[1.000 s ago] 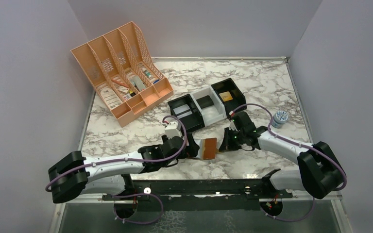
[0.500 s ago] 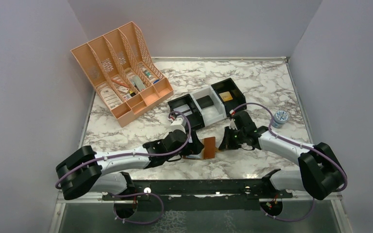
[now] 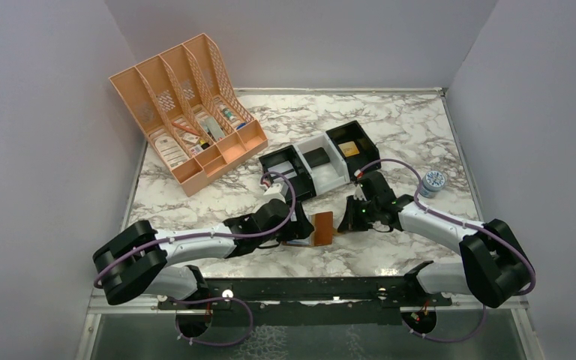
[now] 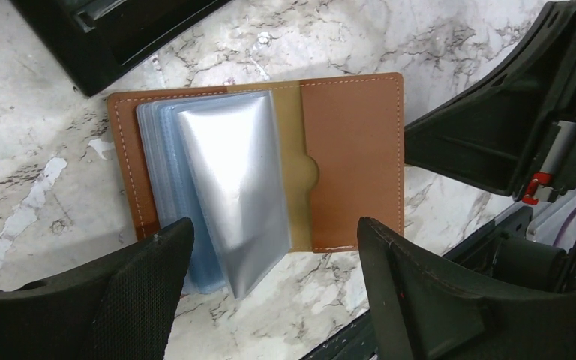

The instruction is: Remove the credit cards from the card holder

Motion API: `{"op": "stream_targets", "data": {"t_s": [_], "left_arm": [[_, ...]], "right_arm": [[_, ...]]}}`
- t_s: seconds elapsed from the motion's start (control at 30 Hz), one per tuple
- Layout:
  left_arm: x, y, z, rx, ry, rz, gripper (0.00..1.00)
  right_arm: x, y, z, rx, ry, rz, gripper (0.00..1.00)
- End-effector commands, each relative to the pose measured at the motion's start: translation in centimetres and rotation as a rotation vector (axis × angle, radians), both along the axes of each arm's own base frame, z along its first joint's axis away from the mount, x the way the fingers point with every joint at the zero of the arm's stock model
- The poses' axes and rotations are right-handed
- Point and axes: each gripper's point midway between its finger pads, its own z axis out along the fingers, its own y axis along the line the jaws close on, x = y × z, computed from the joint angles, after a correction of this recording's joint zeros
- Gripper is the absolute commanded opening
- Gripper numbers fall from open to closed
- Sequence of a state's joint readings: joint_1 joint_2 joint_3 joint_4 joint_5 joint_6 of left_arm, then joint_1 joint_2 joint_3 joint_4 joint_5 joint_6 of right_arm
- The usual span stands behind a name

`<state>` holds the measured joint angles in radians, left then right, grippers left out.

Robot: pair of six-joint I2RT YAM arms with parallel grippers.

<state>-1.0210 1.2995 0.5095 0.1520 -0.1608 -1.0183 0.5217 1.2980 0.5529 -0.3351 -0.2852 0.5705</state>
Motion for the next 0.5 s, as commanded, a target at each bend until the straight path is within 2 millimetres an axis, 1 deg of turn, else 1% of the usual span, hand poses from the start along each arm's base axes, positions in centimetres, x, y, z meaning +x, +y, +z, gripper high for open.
{"op": "stream_targets", "data": {"t_s": [0.0, 0.17, 0.2, 0.23, 0.33, 0.4, 0.47], "left_arm": [[0.3, 0.3, 0.2, 0.024, -0.007, 0.009, 0.83], [0.0, -0.1, -0.7, 0.052, 0.031, -0.006, 0.82], [0.0, -0.4, -0.7, 0.040, 0.031, -0.018, 0.81], [-0.2, -0.8, -0.6, 0.021, 0.031, -0.032, 0.79], [-0.6, -2.5, 0.5, -0.071, 0.015, -0.092, 0.71], [-0.7, -3.3, 1.3, -0.100, 0.005, -0.115, 0.63], [-0.6, -3.6, 1.7, -0.100, -0.010, -0.122, 0.62]], "right_arm": [[0.7, 0.3, 0.2, 0.010, -0.033, 0.008, 0.01], [0.7, 0.4, 0.2, 0.015, -0.030, 0.008, 0.01], [0.7, 0.5, 0.2, 0.017, -0.030, 0.010, 0.01], [0.7, 0.4, 0.2, 0.017, -0.030, 0.010, 0.01], [0.7, 0.4, 0.1, 0.013, -0.031, 0.008, 0.01], [0.6, 0.4, 0.1, 0.013, -0.028, 0.006, 0.01], [0.6, 0.4, 0.1, 0.016, -0.026, 0.008, 0.01]]}}
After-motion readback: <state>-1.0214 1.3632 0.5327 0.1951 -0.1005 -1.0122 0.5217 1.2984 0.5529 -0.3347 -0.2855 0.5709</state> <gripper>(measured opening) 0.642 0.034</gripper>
